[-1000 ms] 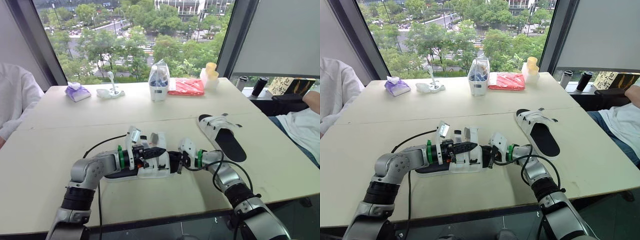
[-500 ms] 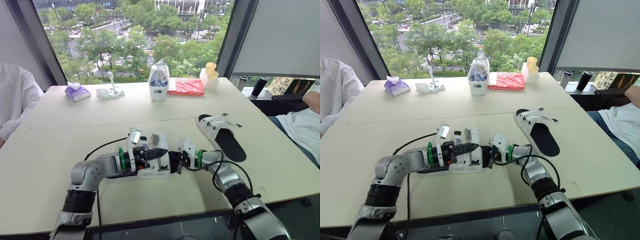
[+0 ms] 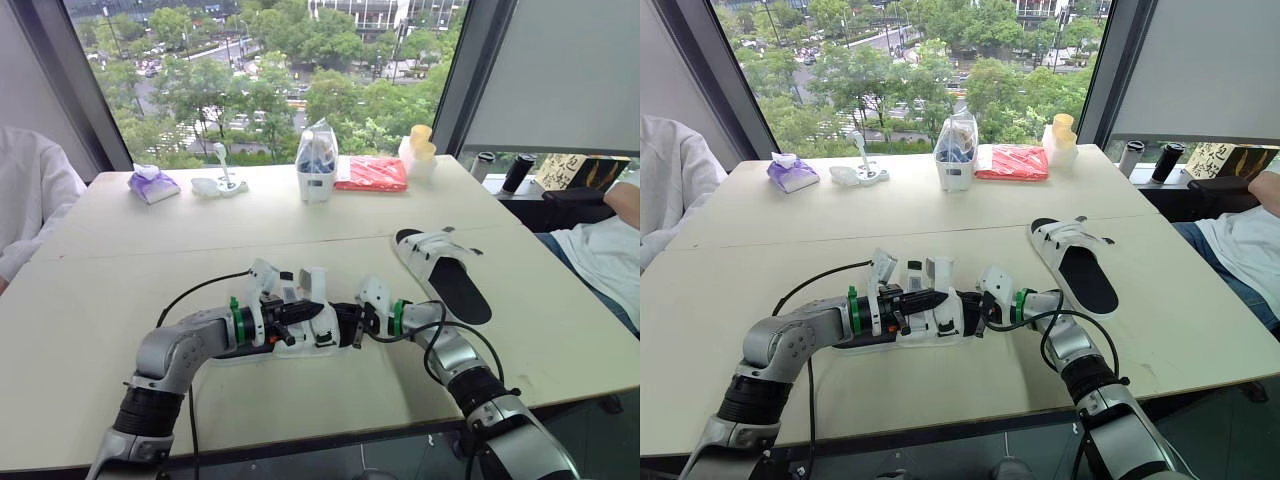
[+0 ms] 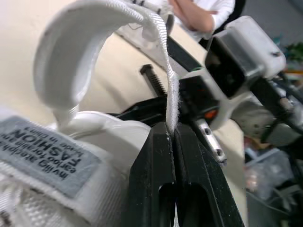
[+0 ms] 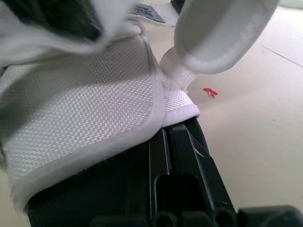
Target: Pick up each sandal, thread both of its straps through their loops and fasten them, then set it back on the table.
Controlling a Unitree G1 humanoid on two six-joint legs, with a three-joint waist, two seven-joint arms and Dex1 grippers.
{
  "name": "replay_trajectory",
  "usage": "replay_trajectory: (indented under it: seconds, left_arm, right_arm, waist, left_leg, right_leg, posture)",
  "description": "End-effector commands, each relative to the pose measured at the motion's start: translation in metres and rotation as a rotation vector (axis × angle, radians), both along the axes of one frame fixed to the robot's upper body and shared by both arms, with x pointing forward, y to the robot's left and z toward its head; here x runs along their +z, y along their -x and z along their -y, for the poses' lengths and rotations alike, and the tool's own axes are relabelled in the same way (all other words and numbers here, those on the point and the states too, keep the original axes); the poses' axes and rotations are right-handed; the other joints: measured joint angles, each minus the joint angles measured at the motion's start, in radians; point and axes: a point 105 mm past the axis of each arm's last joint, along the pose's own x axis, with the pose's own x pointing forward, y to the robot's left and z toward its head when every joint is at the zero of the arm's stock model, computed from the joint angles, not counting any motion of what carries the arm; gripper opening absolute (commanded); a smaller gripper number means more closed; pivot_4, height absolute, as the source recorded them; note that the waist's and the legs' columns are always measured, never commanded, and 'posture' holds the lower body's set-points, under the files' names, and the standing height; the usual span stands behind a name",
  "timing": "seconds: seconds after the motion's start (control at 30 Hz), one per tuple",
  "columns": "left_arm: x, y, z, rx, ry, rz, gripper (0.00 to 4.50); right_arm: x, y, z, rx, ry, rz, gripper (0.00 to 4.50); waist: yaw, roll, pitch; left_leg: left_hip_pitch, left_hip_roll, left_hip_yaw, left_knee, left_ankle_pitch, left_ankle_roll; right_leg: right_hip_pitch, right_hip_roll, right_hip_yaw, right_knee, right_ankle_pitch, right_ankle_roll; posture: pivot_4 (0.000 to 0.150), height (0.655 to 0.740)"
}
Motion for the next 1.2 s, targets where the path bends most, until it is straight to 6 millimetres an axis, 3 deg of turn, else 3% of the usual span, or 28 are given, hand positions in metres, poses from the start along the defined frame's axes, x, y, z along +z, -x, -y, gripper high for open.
replay_trajectory:
  seconds: [0.03,0.2,0.43,0.87,1.07,1.2]
  left_arm:
    - [-0.01,0.004,0.003,-0.028,-0.057,-0.004,0.03]
    - [0.001,0.016,0.007,-0.108,-0.012,-0.011,0.03]
    - [0.028,0.001,0.004,-0.029,0.116,-0.021,0.03]
    - [0.02,0.011,0.008,-0.062,0.073,-0.033,0.03]
    - [0.039,0.007,0.009,-0.041,0.201,-0.066,0.03]
    - [0.041,0.009,0.009,-0.047,0.214,-0.078,0.03]
  right_arm:
    - [-0.068,0.024,0.008,-0.017,0.154,-0.228,0.0]
    - [-0.069,0.025,0.008,-0.015,0.156,-0.23,0.0]
    - [-0.07,0.026,0.007,-0.011,0.159,-0.232,0.0]
    - [-0.07,0.025,0.006,-0.016,0.154,-0.235,0.0]
    - [-0.071,0.026,0.006,-0.015,0.155,-0.238,0.0]
    - [-0.071,0.026,0.006,-0.014,0.155,-0.239,0.0]
  waist:
    - [0.0,0.0,0.0]
    - [-0.001,0.0,0.0]
    - [0.0,0.0,0.0]
    - [-0.002,0.0,0.0]
    - [-0.001,0.0,0.0]
    - [-0.003,0.0,0.0]
  left_leg:
    - [0.0,0.0,0.0,0.0,0.0,0.0]
    - [0.0,0.001,0.0,0.0,0.0,0.0]
    - [-0.001,0.001,0.0,-0.001,0.0,0.0]
    - [-0.001,0.002,0.0,-0.001,0.0,0.0]
    - [-0.001,0.002,0.0,-0.001,0.0,0.0]
    - [0.0,0.002,0.0,-0.001,0.0,0.0]
  right_leg:
    - [0.0,0.0,0.0,0.0,0.0,0.0]
    - [-0.001,0.0,0.0,0.0,0.0,0.0]
    - [-0.001,0.001,0.0,0.0,0.0,-0.001]
    - [-0.001,0.002,-0.001,0.0,0.0,-0.001]
    - [-0.001,0.001,-0.001,0.0,0.0,-0.001]
    - [-0.001,0.002,-0.001,0.0,0.0,-0.001]
  posture:
    - [0.15,0.74]
    - [0.15,0.74]
    - [0.15,0.74]
    - [0.15,0.74]
    - [0.15,0.74]
    - [0.15,0.74]
